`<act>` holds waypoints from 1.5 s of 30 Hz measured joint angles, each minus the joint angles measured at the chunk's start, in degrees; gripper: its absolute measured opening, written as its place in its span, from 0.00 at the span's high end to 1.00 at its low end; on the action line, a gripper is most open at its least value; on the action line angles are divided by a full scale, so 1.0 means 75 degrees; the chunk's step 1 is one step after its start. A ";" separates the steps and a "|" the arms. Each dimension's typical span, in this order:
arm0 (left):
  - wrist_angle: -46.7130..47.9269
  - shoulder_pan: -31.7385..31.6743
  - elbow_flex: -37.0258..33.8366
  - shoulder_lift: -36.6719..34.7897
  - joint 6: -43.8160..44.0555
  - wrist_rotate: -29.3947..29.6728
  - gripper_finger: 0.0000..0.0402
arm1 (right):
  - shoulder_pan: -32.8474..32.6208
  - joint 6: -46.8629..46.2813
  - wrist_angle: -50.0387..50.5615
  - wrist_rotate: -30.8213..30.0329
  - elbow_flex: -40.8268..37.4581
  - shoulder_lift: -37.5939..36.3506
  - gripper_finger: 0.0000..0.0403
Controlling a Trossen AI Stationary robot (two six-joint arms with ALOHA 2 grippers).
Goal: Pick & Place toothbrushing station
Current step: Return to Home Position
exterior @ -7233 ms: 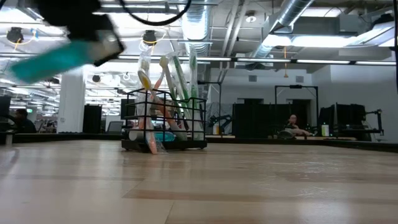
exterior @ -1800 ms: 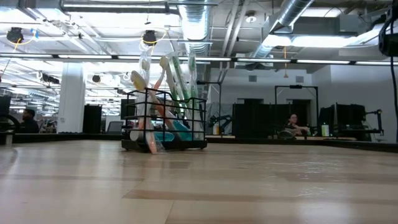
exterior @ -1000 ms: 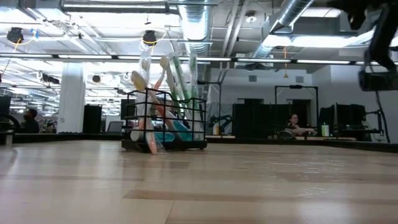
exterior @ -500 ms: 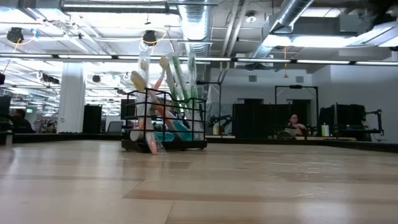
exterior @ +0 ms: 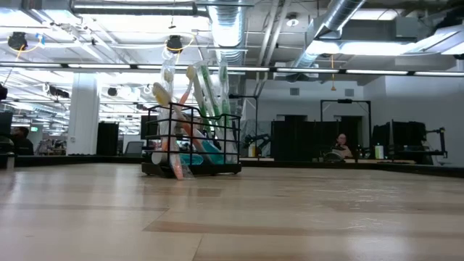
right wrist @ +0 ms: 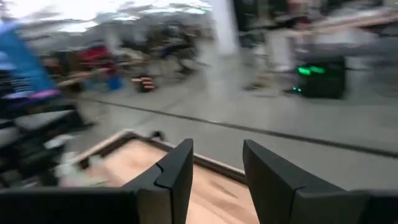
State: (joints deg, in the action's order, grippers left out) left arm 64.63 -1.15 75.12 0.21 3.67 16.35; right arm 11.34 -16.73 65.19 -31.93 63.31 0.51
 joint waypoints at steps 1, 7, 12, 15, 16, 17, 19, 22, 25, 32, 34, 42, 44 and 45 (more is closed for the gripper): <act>0.0310 0.0000 0.0077 0.0000 0.0023 0.0055 0.60 | 0.0350 -0.0019 -0.0236 0.0011 -0.0372 0.0000 0.67; 0.0498 -0.0007 0.0050 -0.0005 0.0163 0.0252 0.59 | 0.1406 0.0158 -0.3021 0.1699 -0.2486 -0.0012 0.67; 0.0380 -0.0185 -0.0677 -0.0012 0.0475 0.0464 0.59 | 0.1625 0.0237 -0.5127 0.1645 -0.4497 -0.0020 0.67; -0.0082 -0.0411 -0.1256 -0.0015 0.0561 0.0514 0.59 | 0.1594 0.0106 -0.6336 0.1701 -0.5416 -0.0023 0.67; -0.0423 -0.0462 -0.1447 -0.0017 0.0563 0.0472 0.59 | 0.1591 0.0107 -0.6745 0.1734 -0.5614 -0.0026 0.67; -0.0723 -0.0492 -0.1673 -0.0017 0.0573 0.0382 0.59 | 0.1593 0.0152 -0.7100 0.1770 -0.5788 -0.0026 0.67; -0.1169 -0.0546 -0.2200 -0.0023 0.0574 0.0116 0.59 | 0.1601 0.0257 -0.7386 0.1812 -0.6002 -0.0026 0.67; -0.2264 -0.0595 -0.3166 -0.0029 0.0576 -0.0157 0.59 | 0.1605 0.0172 -0.7276 0.1819 -0.6077 -0.0026 0.67; -0.3267 -0.0595 -0.4171 -0.0029 0.0618 -0.0165 0.59 | 0.1605 0.0180 -0.7232 0.1831 -0.6079 -0.0026 0.67; -0.4980 -0.0595 -0.5871 -0.0032 0.0981 -0.0147 0.59 | 0.1605 -0.0131 -0.6438 0.1830 -0.6076 -0.0026 0.67; -0.5418 -0.0595 -0.6309 -0.0032 0.1032 -0.0142 0.58 | 0.1605 -0.0151 -0.6375 0.1818 -0.6076 -0.0026 0.67; -0.7233 -0.0595 -0.7974 -0.0038 0.1154 -0.0115 0.55 | 0.1585 -0.0459 -0.6213 0.2266 -0.6100 -0.0026 0.67; -0.7625 -0.0595 -0.8397 -0.0038 0.1174 -0.0117 0.54 | 0.1585 -0.0405 -0.6403 0.2596 -0.6164 -0.0029 0.67; -0.7822 -0.0595 -0.8613 -0.0038 0.1176 -0.0118 0.54 | 0.1585 -0.0404 -0.6503 0.2742 -0.6230 -0.0029 0.67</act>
State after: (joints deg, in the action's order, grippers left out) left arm 5.97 -5.61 10.52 -0.08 12.49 15.46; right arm 23.22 -19.77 16.42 -11.36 16.58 0.30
